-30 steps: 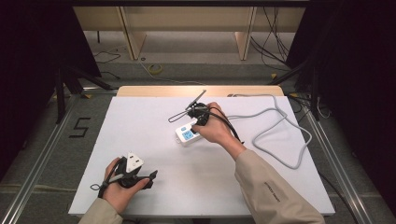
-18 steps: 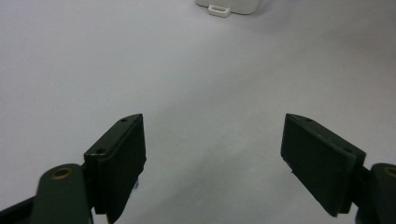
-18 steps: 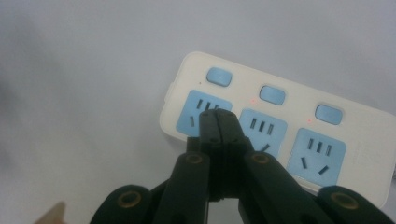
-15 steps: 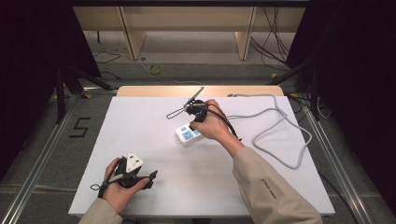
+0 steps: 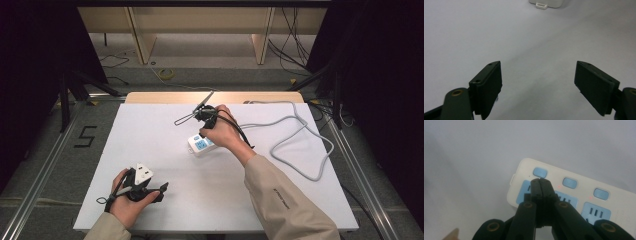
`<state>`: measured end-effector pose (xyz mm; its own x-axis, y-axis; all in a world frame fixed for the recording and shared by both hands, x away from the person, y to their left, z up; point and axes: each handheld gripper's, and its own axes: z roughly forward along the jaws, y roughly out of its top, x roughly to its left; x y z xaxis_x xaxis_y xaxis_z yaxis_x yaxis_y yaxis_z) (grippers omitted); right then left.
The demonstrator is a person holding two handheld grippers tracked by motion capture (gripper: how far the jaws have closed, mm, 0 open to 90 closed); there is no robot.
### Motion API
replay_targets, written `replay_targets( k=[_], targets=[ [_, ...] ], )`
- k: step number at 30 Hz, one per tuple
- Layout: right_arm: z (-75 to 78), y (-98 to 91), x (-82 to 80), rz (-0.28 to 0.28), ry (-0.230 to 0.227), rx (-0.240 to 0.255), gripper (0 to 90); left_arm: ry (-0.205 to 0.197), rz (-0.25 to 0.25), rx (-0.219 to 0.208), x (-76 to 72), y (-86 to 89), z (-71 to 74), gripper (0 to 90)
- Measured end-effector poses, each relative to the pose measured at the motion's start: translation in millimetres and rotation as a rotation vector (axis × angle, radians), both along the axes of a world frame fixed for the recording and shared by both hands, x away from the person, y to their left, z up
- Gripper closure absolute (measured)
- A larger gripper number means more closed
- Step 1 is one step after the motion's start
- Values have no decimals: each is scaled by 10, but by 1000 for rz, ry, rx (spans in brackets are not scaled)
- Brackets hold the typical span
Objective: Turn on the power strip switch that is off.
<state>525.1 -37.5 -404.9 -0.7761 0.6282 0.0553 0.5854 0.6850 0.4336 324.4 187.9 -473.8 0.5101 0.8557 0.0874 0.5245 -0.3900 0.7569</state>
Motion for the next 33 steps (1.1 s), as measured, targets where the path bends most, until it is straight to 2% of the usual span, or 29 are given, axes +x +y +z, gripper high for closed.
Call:
replay_targets(
  k=[17, 33],
  targets=[
    [-38, 114, 96, -9, 6, -3, 900, 1, -10, 11, 1, 5, 4, 219],
    [-87, 183, 180, -28, 9, -15, 900, 0, -6, 4, -1, 2, 4, 219]
  ],
)
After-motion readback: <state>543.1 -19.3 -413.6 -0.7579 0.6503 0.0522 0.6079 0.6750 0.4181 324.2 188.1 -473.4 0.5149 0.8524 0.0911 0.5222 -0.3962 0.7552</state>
